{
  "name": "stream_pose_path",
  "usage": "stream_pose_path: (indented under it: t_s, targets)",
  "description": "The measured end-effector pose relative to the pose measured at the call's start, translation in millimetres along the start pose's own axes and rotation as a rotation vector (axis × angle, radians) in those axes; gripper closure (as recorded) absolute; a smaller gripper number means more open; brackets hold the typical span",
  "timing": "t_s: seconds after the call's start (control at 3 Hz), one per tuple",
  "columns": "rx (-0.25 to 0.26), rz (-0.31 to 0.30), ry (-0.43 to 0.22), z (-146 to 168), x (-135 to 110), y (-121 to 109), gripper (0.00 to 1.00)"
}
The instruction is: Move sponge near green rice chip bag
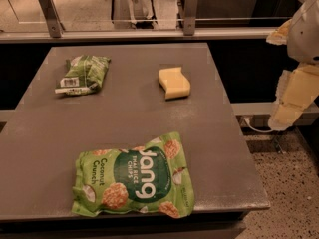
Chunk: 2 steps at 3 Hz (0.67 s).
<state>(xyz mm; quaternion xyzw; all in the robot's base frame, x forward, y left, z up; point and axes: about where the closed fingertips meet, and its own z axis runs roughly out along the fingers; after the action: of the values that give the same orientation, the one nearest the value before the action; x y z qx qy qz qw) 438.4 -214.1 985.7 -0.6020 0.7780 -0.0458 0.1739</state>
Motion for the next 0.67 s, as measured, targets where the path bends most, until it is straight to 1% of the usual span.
stream_pose_path:
  t_s: [0.33, 0.67]
  targets:
    - [0.002, -0.001, -0.001, 0.0, -0.7, -0.7, 0.0]
    - [0.019, -0.02, -0.05, 10.7, -28.1, -27.4, 0.0]
